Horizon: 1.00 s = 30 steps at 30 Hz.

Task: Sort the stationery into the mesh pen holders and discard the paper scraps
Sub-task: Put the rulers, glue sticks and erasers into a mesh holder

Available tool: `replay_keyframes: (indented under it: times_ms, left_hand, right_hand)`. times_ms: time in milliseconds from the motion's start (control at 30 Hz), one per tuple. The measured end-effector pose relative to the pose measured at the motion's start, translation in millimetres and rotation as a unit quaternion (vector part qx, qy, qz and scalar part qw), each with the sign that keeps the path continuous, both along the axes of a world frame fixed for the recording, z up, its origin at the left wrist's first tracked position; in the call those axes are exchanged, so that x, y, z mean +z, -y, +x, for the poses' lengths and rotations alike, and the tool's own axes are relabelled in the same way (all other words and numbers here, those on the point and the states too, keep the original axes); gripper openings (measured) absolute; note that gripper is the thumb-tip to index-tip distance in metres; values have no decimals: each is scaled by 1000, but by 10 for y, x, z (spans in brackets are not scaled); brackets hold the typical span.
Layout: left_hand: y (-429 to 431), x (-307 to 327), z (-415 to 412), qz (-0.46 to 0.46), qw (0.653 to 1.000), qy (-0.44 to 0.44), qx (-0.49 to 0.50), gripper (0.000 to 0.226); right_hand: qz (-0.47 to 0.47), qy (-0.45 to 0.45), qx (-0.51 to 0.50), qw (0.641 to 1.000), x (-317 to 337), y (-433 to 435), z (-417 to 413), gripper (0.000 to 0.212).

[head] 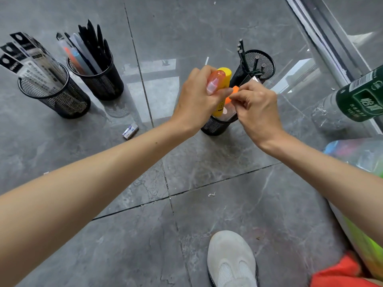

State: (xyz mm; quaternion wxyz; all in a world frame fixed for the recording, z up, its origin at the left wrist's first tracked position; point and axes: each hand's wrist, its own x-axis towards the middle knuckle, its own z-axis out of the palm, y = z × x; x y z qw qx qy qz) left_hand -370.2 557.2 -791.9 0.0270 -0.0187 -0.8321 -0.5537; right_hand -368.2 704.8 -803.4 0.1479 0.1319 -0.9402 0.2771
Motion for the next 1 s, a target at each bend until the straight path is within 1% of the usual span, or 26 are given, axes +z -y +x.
replay_keyframes:
  times_ms: [100,200,267,367,467,533,600,667,767,833,900,933,1000]
  left_hand:
    - [-65,-19,18,8,1000,-2,-15,28]
    - [-97,-35,27,2,999,-18,-31,27]
    - [-93,-67,32,-6,999,-21,-41,26]
    - [-62,-64,40,-8,999,-31,-42,25]
    - [-24,2,26,-11,997,-59,-44,26]
    - [-13,29,6,-40,995,-55,-71,25]
    - [-30,34,-12,-121,985,-45,-114,26]
    - [-70,25,-8,-209,966,-50,-147,25]
    - [-103,-33,2,-278,945,-64,-162,22]
    - [-103,-88,-22,-321,931,-53,-163,15]
    - [-104,-112,-59,-346,923,-29,-167,14]
    - [-106,-122,-70,-338,925,-22,-170,18]
    - [-97,-128,-56,-291,939,-24,-180,36]
  right_hand:
    - [17,15,-3,1000,8,-9,1,15]
    - [21,20,-9,1000,11,-12,11,15]
    - [4,16,-18,1000,11,-14,18,19]
    - [-38,18,-23,999,21,-7,20,35]
    - [-57,16,-20,998,30,3,27,36]
    - [-73,19,-28,997,28,7,26,36]
    - [-80,21,-38,996,23,14,23,39]
    - [-79,23,-36,996,18,13,22,41]
    - [-80,19,-8,997,26,7,46,42]
    - [-85,12,-2,996,25,2,63,43]
    - [-92,4,-8,996,24,0,64,40]
    - [-94,2,-11,996,23,-1,63,35]
    - [-92,-6,-15,996,26,-12,61,23]
